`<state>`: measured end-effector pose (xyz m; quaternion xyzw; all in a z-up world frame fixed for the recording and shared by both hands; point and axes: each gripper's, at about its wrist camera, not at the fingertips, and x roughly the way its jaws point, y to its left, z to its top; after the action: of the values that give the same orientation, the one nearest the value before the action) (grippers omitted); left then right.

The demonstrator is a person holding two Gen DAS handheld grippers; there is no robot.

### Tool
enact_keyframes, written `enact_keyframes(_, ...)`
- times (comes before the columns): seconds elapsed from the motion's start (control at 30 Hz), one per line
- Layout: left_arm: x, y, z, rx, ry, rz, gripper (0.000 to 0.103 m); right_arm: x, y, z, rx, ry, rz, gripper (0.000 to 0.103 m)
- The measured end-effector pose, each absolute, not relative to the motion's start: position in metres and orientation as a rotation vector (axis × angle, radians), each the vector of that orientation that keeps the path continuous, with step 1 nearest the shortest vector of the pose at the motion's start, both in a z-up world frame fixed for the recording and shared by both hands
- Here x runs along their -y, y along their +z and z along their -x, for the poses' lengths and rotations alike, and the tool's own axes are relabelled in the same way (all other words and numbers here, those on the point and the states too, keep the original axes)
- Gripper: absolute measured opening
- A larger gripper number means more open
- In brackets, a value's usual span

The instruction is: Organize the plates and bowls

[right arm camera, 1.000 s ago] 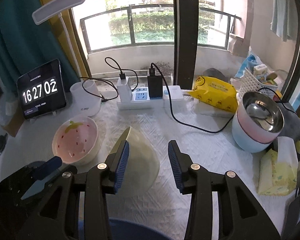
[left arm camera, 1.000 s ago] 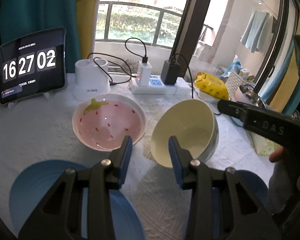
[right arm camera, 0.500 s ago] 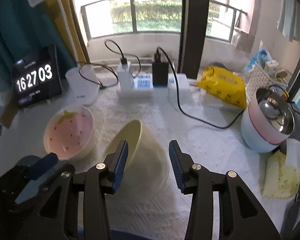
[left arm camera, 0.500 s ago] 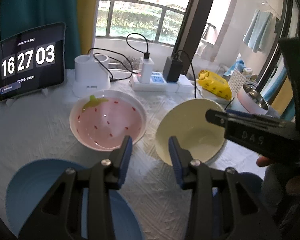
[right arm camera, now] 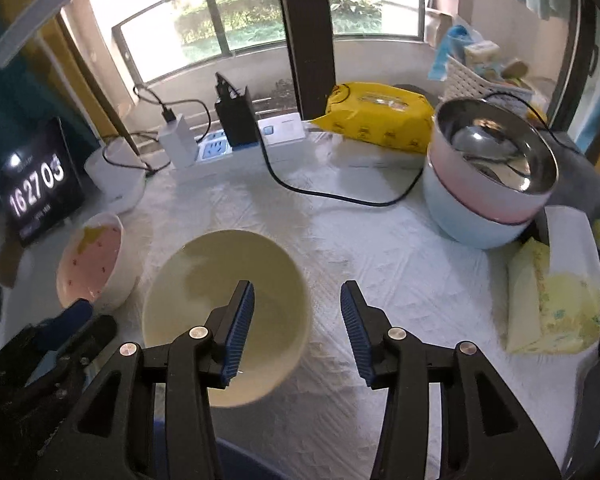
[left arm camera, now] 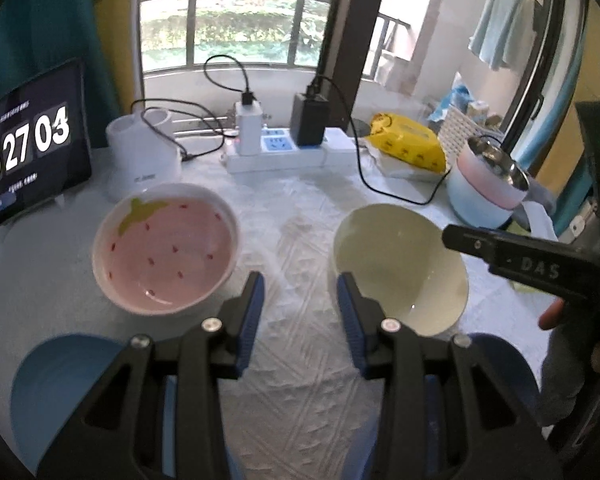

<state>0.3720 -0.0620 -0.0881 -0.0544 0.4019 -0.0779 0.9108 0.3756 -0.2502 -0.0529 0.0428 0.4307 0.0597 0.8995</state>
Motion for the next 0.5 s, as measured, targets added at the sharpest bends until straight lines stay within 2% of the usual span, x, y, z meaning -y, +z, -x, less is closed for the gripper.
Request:
enact_keyframes(0.3, 0.084, -0.096, -0.400, -0.943, -0.237, 0.026, 0.039, 0.274, -0.079, -0.395, -1.011, 0.185, -0.184, 0.048)
enact_keyframes(0.5, 0.090, -0.113, -0.420, -1.053, -0.325, 0.006, 0.040, 0.258, -0.094, -0.406, -1.117, 0.232, -0.132, 0.048)
